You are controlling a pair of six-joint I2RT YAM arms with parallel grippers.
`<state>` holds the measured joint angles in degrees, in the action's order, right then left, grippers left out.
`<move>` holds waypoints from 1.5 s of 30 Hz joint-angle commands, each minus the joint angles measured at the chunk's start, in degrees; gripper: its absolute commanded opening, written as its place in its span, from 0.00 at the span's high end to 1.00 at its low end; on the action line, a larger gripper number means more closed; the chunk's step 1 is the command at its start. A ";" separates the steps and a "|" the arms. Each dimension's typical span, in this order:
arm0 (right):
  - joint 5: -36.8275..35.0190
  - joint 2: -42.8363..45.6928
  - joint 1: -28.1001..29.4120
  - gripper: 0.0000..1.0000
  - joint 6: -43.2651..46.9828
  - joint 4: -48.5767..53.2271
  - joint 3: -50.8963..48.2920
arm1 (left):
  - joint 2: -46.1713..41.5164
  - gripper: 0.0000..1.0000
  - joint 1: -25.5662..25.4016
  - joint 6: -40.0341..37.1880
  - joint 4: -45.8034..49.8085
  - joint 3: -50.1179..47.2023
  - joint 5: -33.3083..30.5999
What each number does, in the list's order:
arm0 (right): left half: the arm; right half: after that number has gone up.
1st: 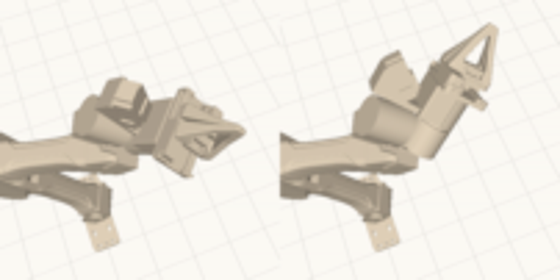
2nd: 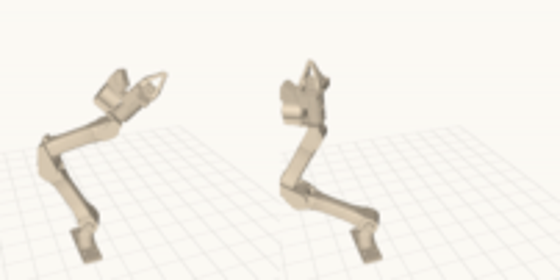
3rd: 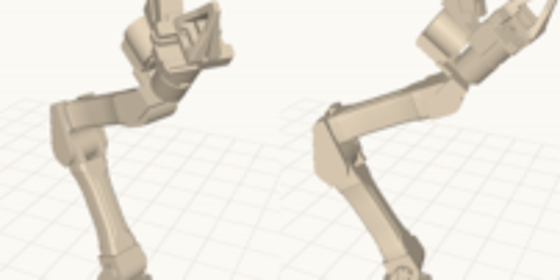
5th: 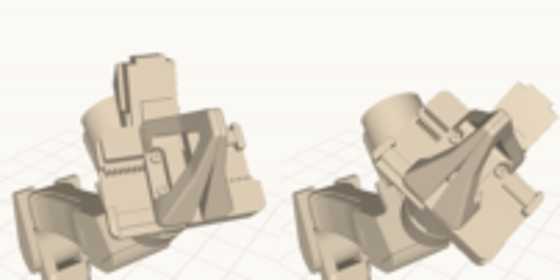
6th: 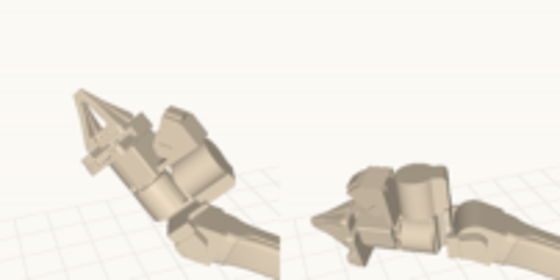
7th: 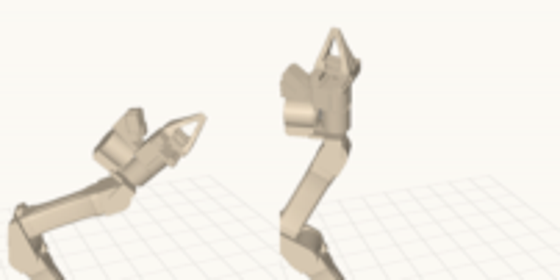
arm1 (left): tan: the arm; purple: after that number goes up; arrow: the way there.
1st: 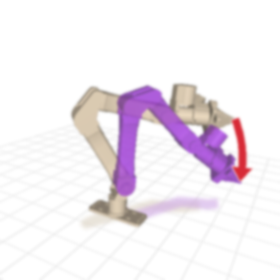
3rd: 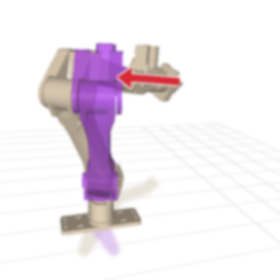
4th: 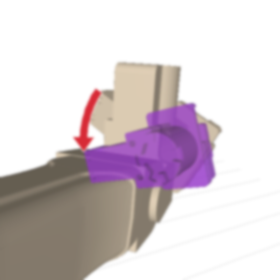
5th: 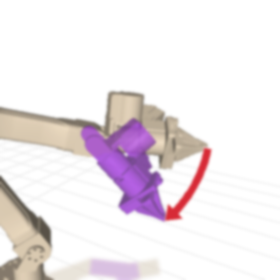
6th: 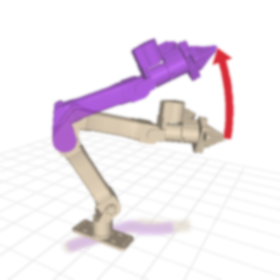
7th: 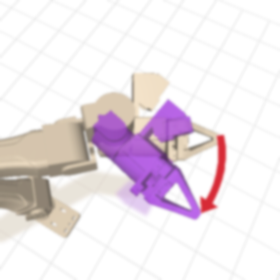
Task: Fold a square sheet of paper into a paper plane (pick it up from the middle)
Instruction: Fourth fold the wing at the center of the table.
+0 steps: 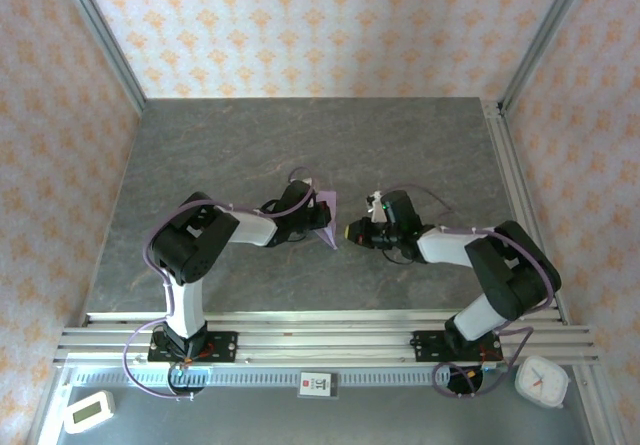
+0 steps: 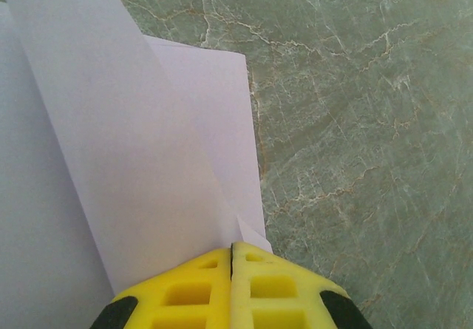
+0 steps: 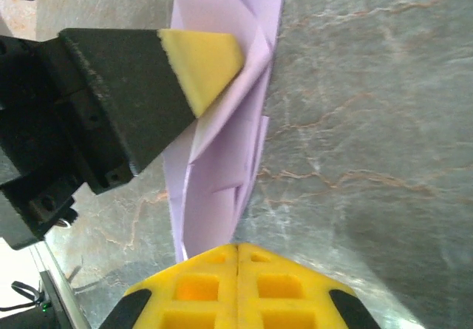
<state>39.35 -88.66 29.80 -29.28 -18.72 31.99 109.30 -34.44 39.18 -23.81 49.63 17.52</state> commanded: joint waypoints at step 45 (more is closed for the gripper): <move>-10.11 -11.82 5.87 1.00 -4.79 4.20 4.96 | -0.31 1.00 5.61 -1.91 4.03 1.97 -0.90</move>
<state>34.41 -100.57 36.01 -36.10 -25.26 37.06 108.16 -28.82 37.43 -19.00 52.71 17.12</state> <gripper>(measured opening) 0.038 0.049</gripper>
